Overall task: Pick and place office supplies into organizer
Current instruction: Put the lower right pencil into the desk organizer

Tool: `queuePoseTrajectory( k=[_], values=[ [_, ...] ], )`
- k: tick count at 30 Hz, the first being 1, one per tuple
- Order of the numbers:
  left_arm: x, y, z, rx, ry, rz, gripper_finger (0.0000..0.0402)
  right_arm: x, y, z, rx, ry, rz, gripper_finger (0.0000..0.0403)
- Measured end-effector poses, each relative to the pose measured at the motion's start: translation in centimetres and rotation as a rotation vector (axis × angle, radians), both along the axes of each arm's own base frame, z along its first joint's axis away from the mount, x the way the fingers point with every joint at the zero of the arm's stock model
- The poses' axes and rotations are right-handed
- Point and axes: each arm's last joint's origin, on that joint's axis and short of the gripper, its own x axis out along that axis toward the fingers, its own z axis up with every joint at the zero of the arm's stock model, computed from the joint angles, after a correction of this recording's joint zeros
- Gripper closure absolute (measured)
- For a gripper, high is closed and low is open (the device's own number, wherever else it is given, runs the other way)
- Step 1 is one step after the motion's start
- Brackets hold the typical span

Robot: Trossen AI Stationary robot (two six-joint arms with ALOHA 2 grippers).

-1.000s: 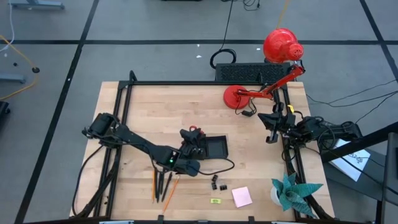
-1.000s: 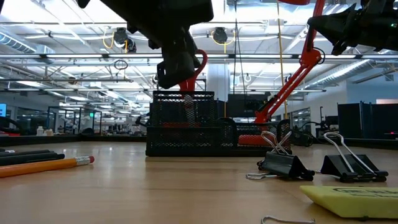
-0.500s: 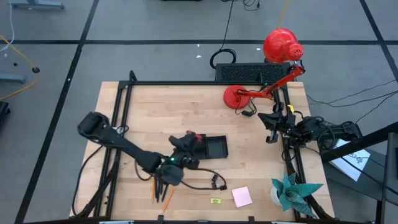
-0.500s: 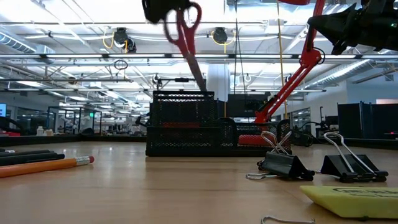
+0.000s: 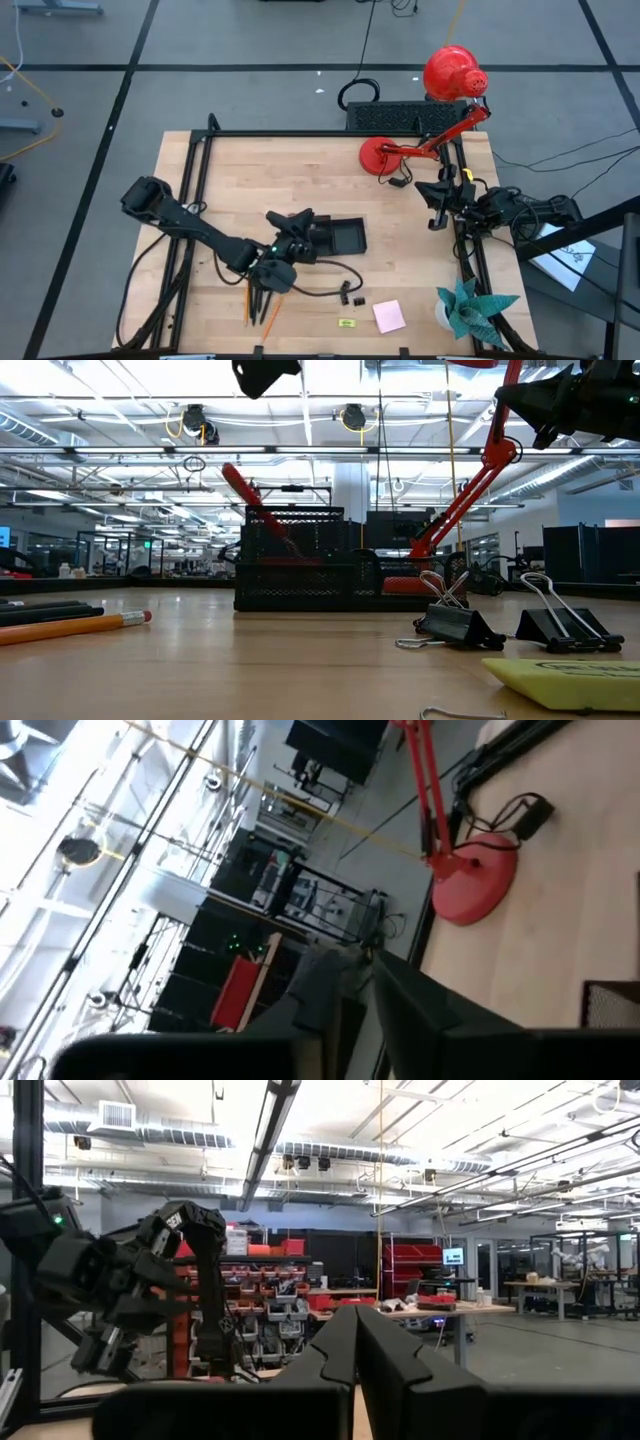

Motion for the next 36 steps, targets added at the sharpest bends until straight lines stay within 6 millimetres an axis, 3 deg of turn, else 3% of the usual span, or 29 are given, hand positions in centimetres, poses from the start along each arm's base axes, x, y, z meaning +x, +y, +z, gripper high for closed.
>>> queuePoseTrajectory(
  k=[8,14,16,20,22,25,28,32,36],
  values=[
    [-0.9,-0.9,0.9,0.060,0.004,0.072,0.0392,0.0,0.0,0.0,-0.016,0.005,-0.008,0.0399],
    [-5.3,-2.8,4.0,-0.049,-0.161,-0.019,0.0389,0.1,0.0,-0.2,-0.017,0.025,-0.006,0.0399],
    [-7.3,-2.5,5.1,-0.129,-0.235,-0.073,0.0386,0.1,0.0,-0.3,-0.003,0.030,0.000,0.0399],
    [-10.2,0.0,6.2,-0.532,-0.155,-0.462,0.0398,0.1,0.0,-0.3,0.016,0.025,0.008,0.0399],
    [-10.3,1.3,5.2,-0.681,-0.092,-0.599,0.0395,0.1,0.0,-0.3,0.020,0.021,0.022,0.0399],
    [-10.5,2.5,2.1,-0.818,0.017,-0.787,0.0394,0.1,0.2,-0.2,0.005,0.021,0.061,0.0399],
    [-11.0,3.0,-0.8,-0.898,-0.029,-0.956,0.0398,0.2,0.2,-0.2,-0.002,0.020,0.079,0.0399],
    [-13.2,2.7,-3.9,-0.928,-0.208,-1.041,0.0398,0.2,0.2,-0.3,-0.001,0.029,0.086,0.0399],
    [-15.7,2.8,-6.9,-0.966,-0.314,-0.972,0.0398,0.4,0.2,-0.7,-0.003,0.075,0.085,0.0399]
  ],
)
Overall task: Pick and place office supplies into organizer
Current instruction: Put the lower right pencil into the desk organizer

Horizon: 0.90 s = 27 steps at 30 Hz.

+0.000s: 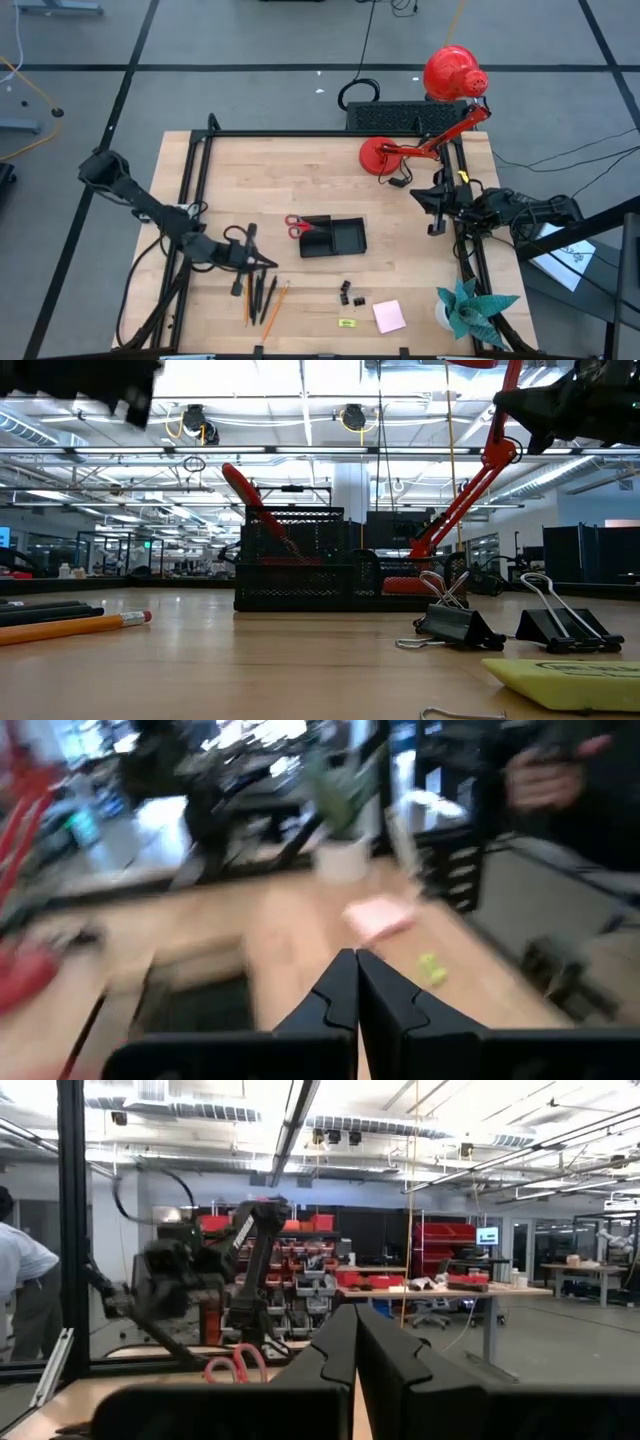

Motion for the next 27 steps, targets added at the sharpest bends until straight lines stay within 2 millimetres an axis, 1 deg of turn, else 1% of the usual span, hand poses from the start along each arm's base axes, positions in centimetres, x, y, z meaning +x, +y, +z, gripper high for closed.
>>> queuePoseTrajectory(
  k=[2,6,13,17,20,23,25,27],
  values=[
    [-0.9,0.2,-1.2,-0.070,0.015,0.048,0.0399,0.1,0.0,-0.1,-0.001,0.014,0.000,0.0399],
    [-1.8,0.4,-2.6,-0.241,0.078,0.116,0.0399,0.2,0.0,-0.2,0.000,0.023,0.000,0.0399],
    [-1.7,-0.8,-2.2,-0.382,0.173,0.132,0.0399,0.3,0.0,-0.2,-0.001,0.029,-0.001,0.0399],
    [-0.7,-2.9,-1.5,-0.368,0.273,0.168,0.0400,0.3,0.0,-0.2,0.000,0.029,-0.002,0.0399],
    [0.8,-5.1,-0.9,-0.349,0.376,0.203,0.0398,0.2,0.0,-0.2,0.000,0.028,-0.002,0.0399],
    [2.2,-7.0,-0.5,-0.291,0.490,0.259,0.0397,0.2,0.0,-0.2,-0.001,0.028,-0.002,0.0399],
    [3.2,-7.8,-0.2,-0.274,0.571,0.311,0.0397,0.2,0.0,-0.2,0.000,0.028,-0.002,0.0399],
    [4.3,-8.2,0.3,-0.281,0.644,0.380,0.0397,0.2,0.0,-0.2,0.001,0.022,-0.002,0.0399]
  ],
)
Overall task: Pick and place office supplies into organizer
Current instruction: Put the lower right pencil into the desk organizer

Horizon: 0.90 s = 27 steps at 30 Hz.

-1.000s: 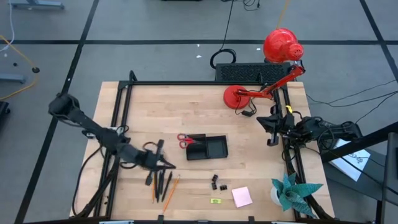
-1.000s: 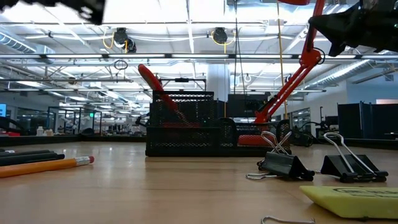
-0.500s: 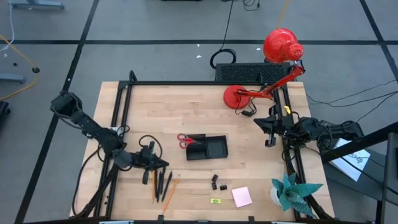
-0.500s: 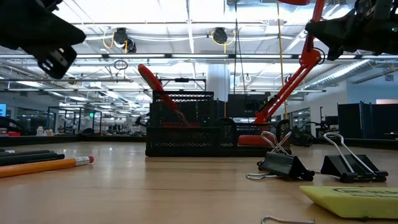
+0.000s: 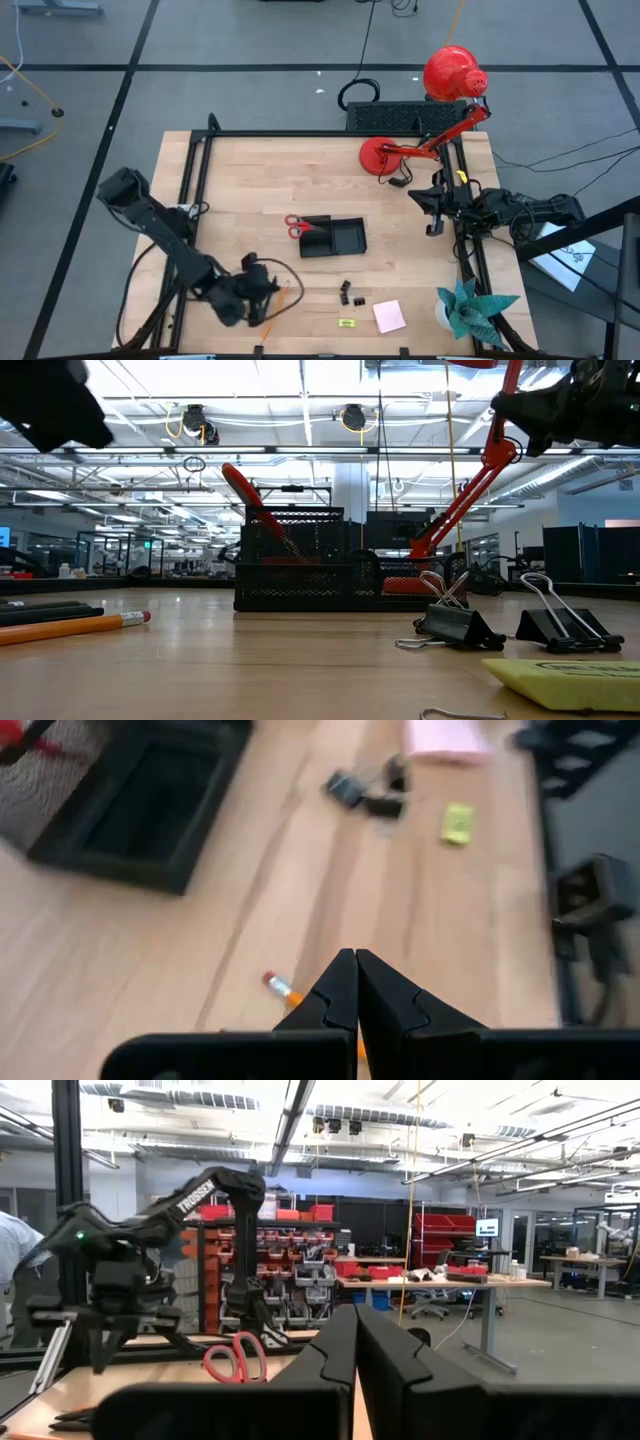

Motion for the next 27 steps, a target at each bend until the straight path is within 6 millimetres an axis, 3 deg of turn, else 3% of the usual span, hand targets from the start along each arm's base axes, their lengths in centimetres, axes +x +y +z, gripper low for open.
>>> queuePoseTrajectory(
  k=[7,18,27],
  values=[
    [3.1,-0.5,0.4,-0.095,0.283,0.084,0.0379,-0.1,0.0,0.2,0.002,-0.025,0.000,0.0399],
    [5.7,1.3,-0.9,-0.217,0.430,0.133,0.0229,-0.1,0.0,0.2,-0.003,-0.024,-0.002,0.0399],
    [7.1,2.8,-2.2,-0.256,0.489,0.164,0.0210,-0.1,0.0,0.3,-0.003,-0.036,-0.007,0.0399]
  ],
)
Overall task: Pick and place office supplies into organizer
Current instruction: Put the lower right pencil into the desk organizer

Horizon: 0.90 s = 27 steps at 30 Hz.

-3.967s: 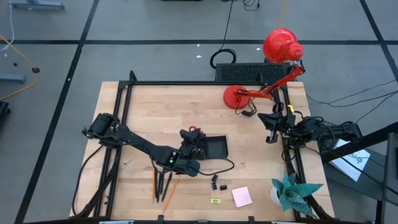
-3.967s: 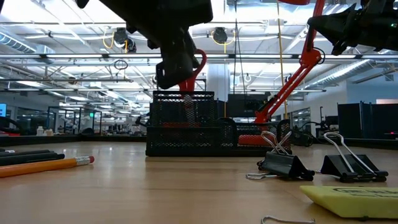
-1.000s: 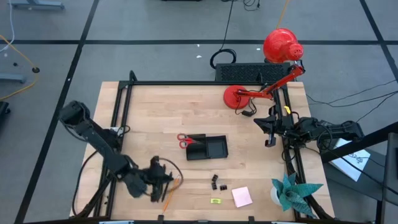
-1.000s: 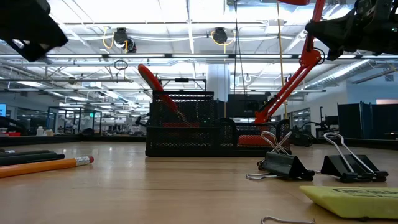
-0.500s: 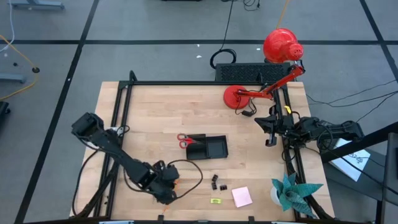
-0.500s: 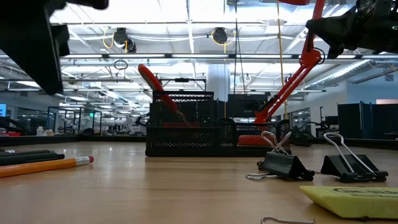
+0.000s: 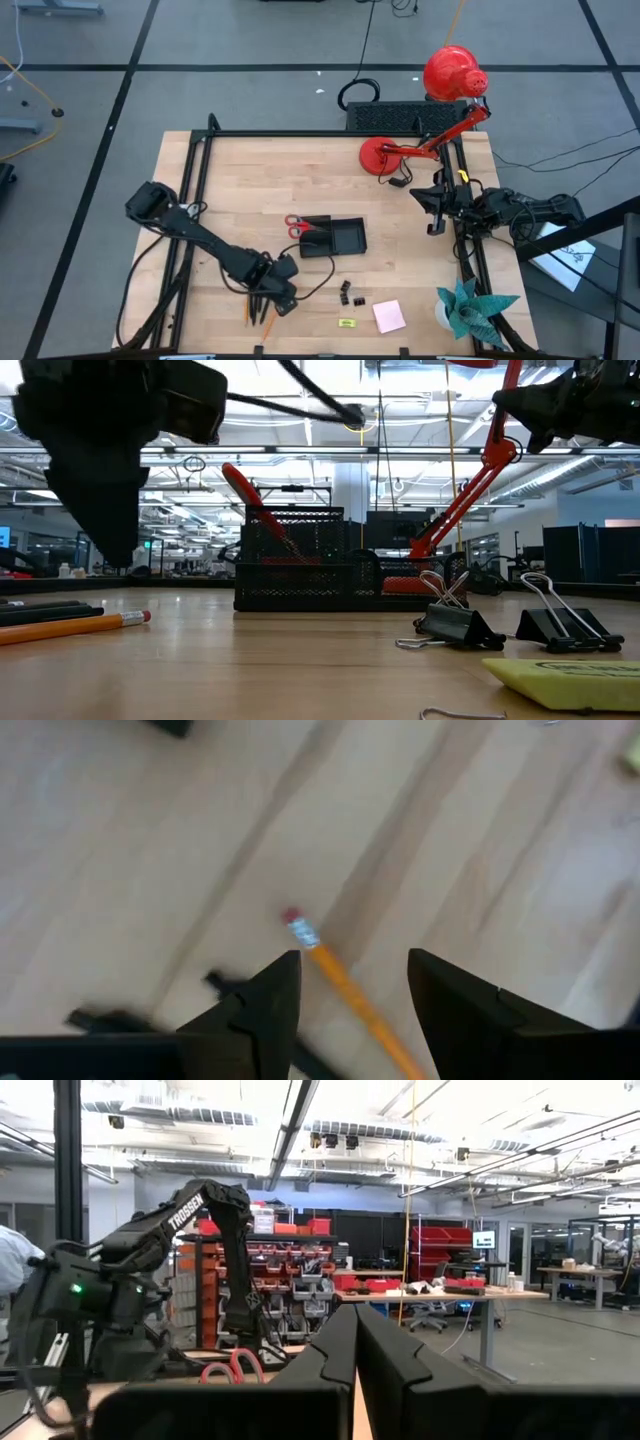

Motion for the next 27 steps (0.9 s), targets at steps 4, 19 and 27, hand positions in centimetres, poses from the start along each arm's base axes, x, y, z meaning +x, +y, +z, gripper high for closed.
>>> queuePoseTrajectory(
  k=[4,19,27],
  values=[
    [0.3,0.2,-0.9,-0.008,0.033,0.003,0.0210,0.0,0.0,0.0,0.000,-0.005,0.000,0.0399],
    [1.1,-0.4,-3.7,-0.012,0.086,-0.014,0.0210,0.0,0.0,0.0,0.003,-0.005,0.001,0.0399],
    [1.0,-0.9,-4.8,0.018,0.104,-0.068,0.0211,0.1,0.0,0.1,0.003,-0.005,0.001,0.0399]
  ],
)
